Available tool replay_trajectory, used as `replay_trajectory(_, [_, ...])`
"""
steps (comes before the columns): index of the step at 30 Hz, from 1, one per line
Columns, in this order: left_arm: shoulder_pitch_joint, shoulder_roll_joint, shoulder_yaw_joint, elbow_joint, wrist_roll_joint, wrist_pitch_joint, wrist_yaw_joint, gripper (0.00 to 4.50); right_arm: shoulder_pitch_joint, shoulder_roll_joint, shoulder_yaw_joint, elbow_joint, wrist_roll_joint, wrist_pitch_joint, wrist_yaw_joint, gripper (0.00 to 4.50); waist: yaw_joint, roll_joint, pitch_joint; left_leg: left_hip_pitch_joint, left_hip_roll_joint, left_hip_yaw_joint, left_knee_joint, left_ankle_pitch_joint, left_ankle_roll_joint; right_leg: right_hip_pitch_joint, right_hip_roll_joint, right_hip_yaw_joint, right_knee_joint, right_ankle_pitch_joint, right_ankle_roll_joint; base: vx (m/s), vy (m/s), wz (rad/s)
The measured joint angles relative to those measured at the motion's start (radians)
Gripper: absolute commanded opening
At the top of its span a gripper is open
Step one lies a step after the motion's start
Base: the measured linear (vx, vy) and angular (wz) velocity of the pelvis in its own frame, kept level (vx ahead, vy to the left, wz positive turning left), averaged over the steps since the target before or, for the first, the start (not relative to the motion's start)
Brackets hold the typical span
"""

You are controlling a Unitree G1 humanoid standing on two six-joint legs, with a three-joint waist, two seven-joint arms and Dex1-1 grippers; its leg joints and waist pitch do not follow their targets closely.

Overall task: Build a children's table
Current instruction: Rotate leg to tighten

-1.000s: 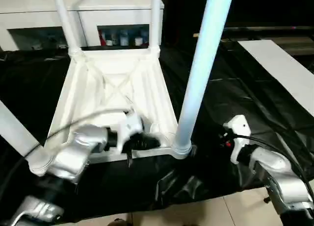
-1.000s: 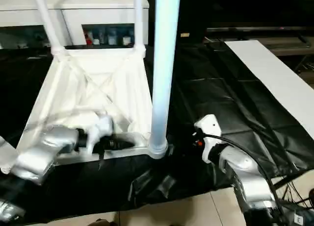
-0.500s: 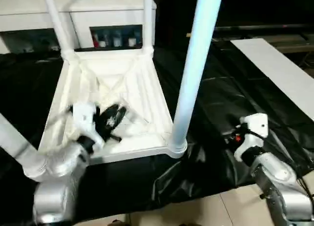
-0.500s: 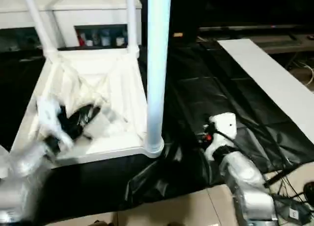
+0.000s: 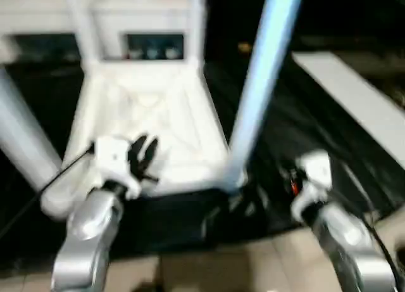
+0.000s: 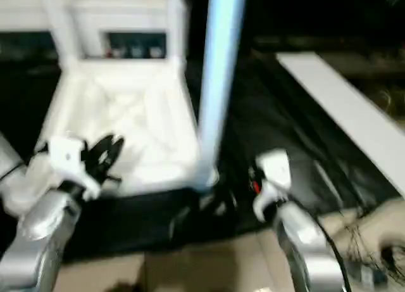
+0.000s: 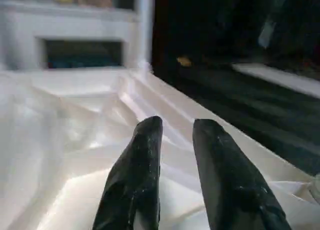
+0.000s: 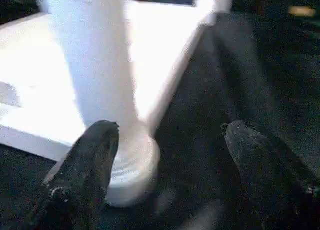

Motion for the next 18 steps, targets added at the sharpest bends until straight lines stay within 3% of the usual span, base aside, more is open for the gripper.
replay_trajectory(1, [0.041,-0.009,-0.001,0.001,0.009,-0.007,0.012,1.23,-0.011,-0.004,0.0,-0.003,0.003,-0.001,0.014,3.76,0.023,0.022,-0.002,-0.009,-0.02,-0.078,0.056,-0.037,-0.028,-0.004,-0.001,0.0,0.003,0.004,0.002,0.032,-0.085,0.01])
replay_trajectory(2, [0.059,-0.015,-0.001,0.002,0.012,-0.014,0.019,1.23,-0.008,-0.005,0.001,-0.009,0.008,-0.002,0.022,3.76,0.028,0.03,-0.002,-0.004,-0.033,-0.122,0.078,-0.037,-0.028,0.003,0.001,-0.001,-0.001,0.006,0.005,0.064,-0.056,-0.1])
replay_trajectory(3, [0.065,-0.015,0.002,0.002,0.018,-0.033,0.028,1.23,0.002,-0.003,0.003,-0.018,0.022,-0.007,0.041,3.76,0.031,0.048,-0.005,0.017,-0.04,-0.144,0.061,-0.066,-0.045,0.007,0.001,-0.007,-0.01,0.02,0.003,0.0,0.0,0.0])
replay_trajectory(5, [0.073,-0.014,0.012,-0.02,0.018,-0.091,0.031,1.23,0.022,-0.005,0.026,-0.021,0.038,-0.011,0.082,3.76,0.025,0.049,-0.001,0.024,-0.023,-0.118,0.024,-0.05,-0.043,0.014,0.022,0.011,-0.054,0.047,-0.009,-0.098,0.043,0.28])
replay_trajectory(8, [0.176,-0.021,0.031,-0.081,-0.007,-0.172,0.019,1.43,0.029,-0.037,0.051,-0.047,0.058,-0.015,0.147,3.76,0.01,0.048,-0.003,0.039,-0.022,-0.105,0.0,-0.048,-0.045,0.036,0.019,0.012,-0.106,0.085,-0.001,-0.047,0.059,-0.02])
replay_trajectory(9, [0.224,-0.025,0.031,-0.111,-0.018,-0.205,0.012,1.54,0.037,-0.045,0.06,-0.061,0.062,-0.017,0.165,3.76,0.003,0.046,-0.004,0.041,-0.022,-0.104,-0.001,-0.048,-0.045,0.042,0.018,0.012,-0.112,0.088,0.004,0.003,0.072,-0.17])
replay_trajectory(13, [0.279,-0.044,0.03,-0.146,-0.024,-0.317,0.004,1.96,0.044,-0.044,0.081,-0.065,0.068,-0.02,0.188,3.76,-0.002,0.037,-0.006,0.043,-0.022,-0.101,-0.003,-0.048,-0.044,0.04,0.017,0.013,-0.125,0.097,0.012,0.0,0.0,0.0])
replay_trajectory(17, [0.307,-0.061,0.064,-0.148,0.061,-0.452,0.092,2.05,0.021,-0.029,0.085,-0.049,0.077,-0.019,0.195,4.12,-0.006,0.034,-0.005,0.048,-0.022,-0.093,-0.006,-0.049,-0.044,0.039,0.017,0.02,-0.128,0.101,0.018,0.0,0.0,0.0])
replay_trajectory(18, [0.306,-0.062,0.078,-0.146,0.079,-0.476,0.111,2.27,0.019,-0.028,0.085,-0.045,0.08,-0.019,0.205,4.29,-0.005,0.032,-0.006,0.049,-0.022,-0.092,-0.008,-0.048,-0.044,0.039,0.017,0.021,-0.128,0.101,0.018,0.0,0.0,0.0])
